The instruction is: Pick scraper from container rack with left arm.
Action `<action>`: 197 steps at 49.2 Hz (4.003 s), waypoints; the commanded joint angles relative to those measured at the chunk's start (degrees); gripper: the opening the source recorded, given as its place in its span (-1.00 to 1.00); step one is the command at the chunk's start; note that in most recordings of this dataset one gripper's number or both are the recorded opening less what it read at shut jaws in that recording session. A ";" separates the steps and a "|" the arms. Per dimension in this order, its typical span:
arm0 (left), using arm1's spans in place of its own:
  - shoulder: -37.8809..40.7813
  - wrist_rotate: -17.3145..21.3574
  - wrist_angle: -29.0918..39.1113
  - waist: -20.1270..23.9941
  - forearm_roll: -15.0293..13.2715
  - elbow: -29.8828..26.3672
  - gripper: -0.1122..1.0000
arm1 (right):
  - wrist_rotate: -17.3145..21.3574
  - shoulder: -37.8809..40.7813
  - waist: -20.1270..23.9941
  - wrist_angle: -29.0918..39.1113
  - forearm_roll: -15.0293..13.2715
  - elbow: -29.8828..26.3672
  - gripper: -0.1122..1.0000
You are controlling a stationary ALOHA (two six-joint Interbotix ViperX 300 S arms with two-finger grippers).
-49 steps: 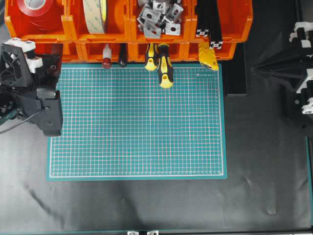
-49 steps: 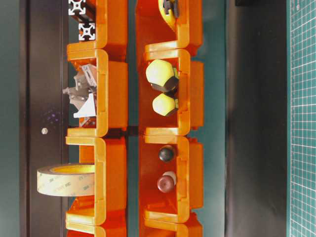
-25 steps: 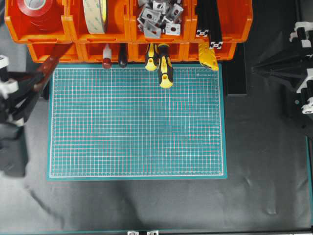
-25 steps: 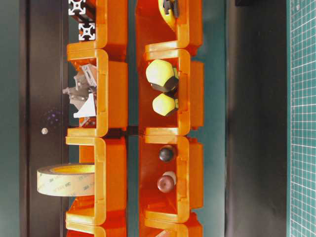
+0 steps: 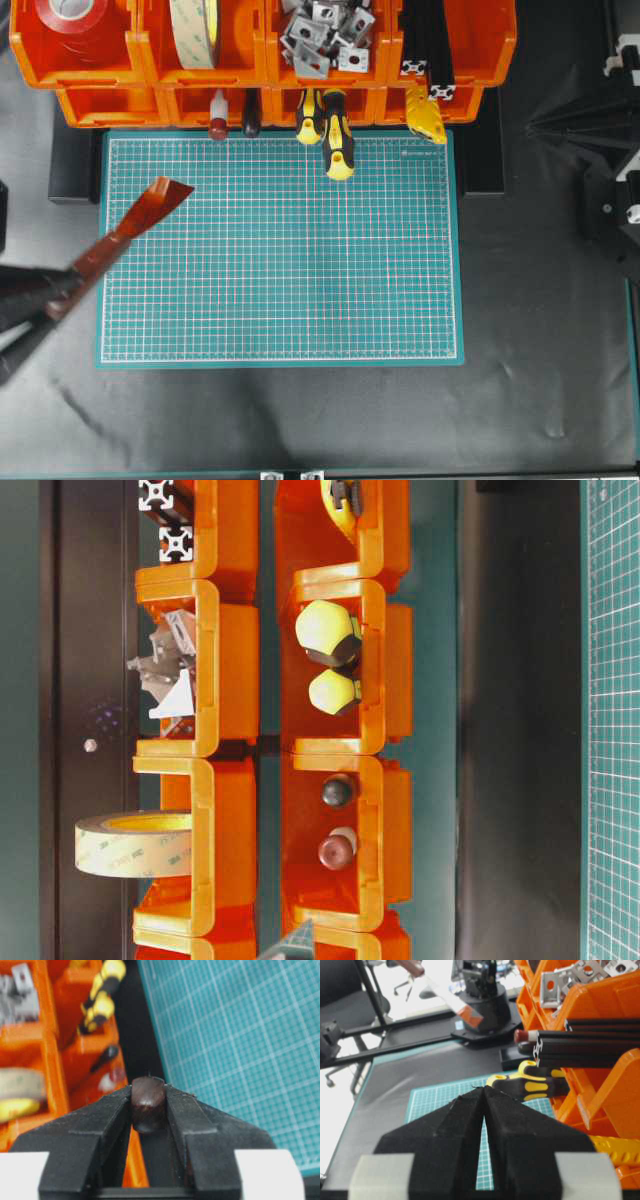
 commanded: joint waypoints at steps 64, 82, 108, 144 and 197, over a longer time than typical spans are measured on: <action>20.13 15.91 -48.25 32.96 0.44 5.10 -0.43 | 0.18 0.35 -0.97 0.18 2.37 -1.93 -0.80; 20.74 10.90 -48.34 33.57 0.35 5.80 0.06 | 0.18 0.26 -0.97 1.49 2.37 -1.93 -0.80; 18.90 -34.98 -46.14 31.73 -0.09 10.55 0.80 | 0.26 0.18 -0.97 3.08 2.37 -1.93 -0.80; 7.12 -60.91 -48.60 27.69 -0.09 20.30 0.79 | 0.18 -0.09 -0.97 4.39 2.37 -2.02 -0.80; -51.59 -33.84 -45.70 25.14 0.09 35.86 0.79 | 0.18 -3.52 -0.97 6.94 2.37 -4.13 -0.80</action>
